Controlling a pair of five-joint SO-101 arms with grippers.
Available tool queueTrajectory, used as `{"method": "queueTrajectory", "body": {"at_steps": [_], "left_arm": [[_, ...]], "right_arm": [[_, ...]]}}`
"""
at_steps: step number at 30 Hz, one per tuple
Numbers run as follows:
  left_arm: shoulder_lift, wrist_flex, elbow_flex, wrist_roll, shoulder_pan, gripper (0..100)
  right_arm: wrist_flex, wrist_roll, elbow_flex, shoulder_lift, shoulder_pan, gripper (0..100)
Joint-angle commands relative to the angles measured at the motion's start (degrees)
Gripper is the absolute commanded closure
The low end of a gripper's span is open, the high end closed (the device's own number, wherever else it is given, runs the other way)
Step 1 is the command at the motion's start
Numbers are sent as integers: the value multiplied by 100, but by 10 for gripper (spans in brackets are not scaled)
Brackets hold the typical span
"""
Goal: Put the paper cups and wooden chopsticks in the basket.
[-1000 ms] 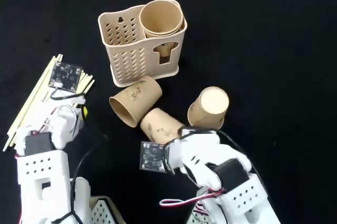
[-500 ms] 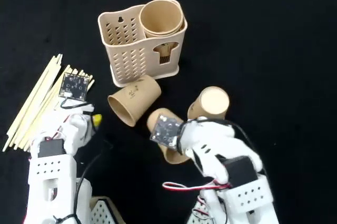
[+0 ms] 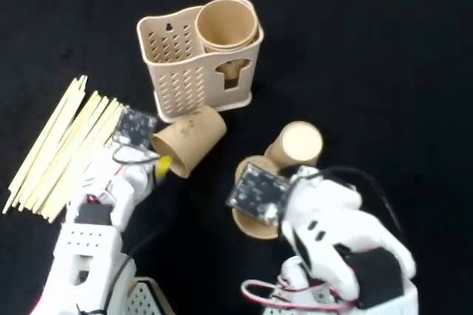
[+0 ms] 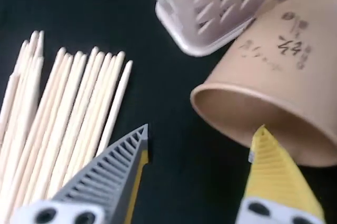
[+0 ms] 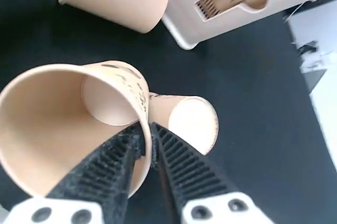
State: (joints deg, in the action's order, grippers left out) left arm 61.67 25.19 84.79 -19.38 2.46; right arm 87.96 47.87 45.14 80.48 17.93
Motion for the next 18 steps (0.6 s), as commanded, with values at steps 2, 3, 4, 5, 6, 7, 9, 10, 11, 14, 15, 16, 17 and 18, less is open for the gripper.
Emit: {"method": "queueTrajectory", "body": {"at_steps": [2,3,4,5,6,7,9,10,11,14,15,16,17,18], "left_arm": [[44,-1495,699,44,-365,716],[44,-1653,769,44,-409,722],[35,-1776,796,44,-444,727],[35,-1881,822,44,-470,734],[35,-1916,831,53,-523,746],[35,-1899,848,53,-611,764],[79,-1934,954,44,-778,812],[88,-1934,971,44,-840,839],[88,-1934,971,44,-875,870],[88,-1899,884,26,-822,971],[88,-1899,857,26,-796,975],[88,-1899,857,35,-716,963],[88,-1899,840,35,-664,963],[88,-1899,822,35,-602,973]], "right_arm": [[185,-53,-673,-31,-53,986],[211,-53,-699,-31,-53,986],[220,-53,-716,-31,-53,986],[220,-53,-725,-31,-53,986],[211,-53,-725,-31,-53,986],[211,-53,-725,-31,-53,986],[202,-53,-725,-31,-62,986],[193,-53,-725,-31,-70,986],[185,-53,-725,-31,-70,986],[185,-53,-734,-31,-70,986],[185,-53,-734,-31,-70,986],[185,-79,-734,-31,-79,986],[185,-158,-734,-31,-79,986],[185,-211,-743,-31,-79,986]]}}
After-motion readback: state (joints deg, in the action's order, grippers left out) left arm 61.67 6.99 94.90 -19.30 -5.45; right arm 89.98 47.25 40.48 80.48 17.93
